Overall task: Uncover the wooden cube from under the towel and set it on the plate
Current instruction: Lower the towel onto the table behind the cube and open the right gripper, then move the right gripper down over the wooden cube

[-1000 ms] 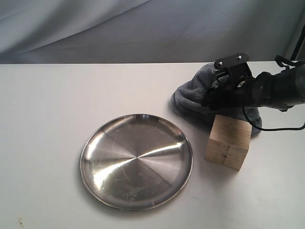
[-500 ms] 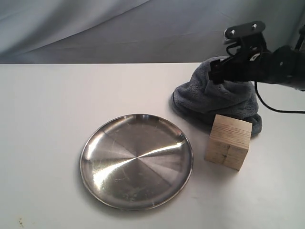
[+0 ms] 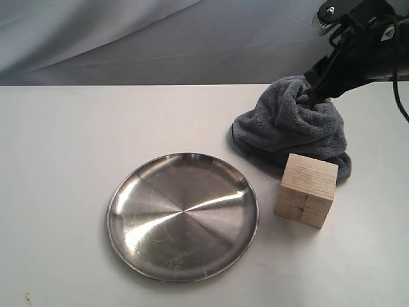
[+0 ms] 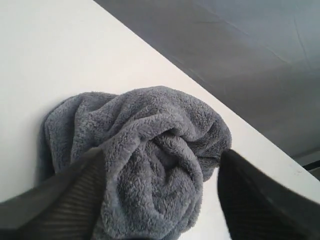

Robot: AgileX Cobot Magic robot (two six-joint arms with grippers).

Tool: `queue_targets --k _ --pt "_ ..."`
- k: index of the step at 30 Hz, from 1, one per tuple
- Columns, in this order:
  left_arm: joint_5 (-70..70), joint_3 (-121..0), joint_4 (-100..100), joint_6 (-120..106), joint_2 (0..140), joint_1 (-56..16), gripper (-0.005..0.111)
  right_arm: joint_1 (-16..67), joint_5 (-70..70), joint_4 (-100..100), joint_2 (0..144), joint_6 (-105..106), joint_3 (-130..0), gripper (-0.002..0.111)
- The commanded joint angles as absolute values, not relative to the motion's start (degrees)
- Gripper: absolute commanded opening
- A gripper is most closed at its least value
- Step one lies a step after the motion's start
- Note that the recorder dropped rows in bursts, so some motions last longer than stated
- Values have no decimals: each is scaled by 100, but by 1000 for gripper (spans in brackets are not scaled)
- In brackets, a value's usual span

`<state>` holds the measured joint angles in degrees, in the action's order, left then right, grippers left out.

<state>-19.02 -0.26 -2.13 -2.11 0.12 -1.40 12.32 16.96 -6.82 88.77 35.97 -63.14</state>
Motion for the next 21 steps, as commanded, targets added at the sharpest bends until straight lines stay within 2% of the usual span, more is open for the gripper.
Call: queue_targets --k 1,5,15,21 --pt "-1829 0 -239 -190 0 -136 1 1201 2609 -594 8349 3865 -6340 26" --pt "-1829 0 -239 -209 0 -136 1 1201 3188 -644 8067 4163 -6340 1" --pt "-1829 0 -239 -197 0 -136 1 1201 5519 -3526 7924 6835 -6242 0" --pt "-1829 0 -239 -197 0 -136 1 1201 5443 -3524 7924 7071 -6034 0"
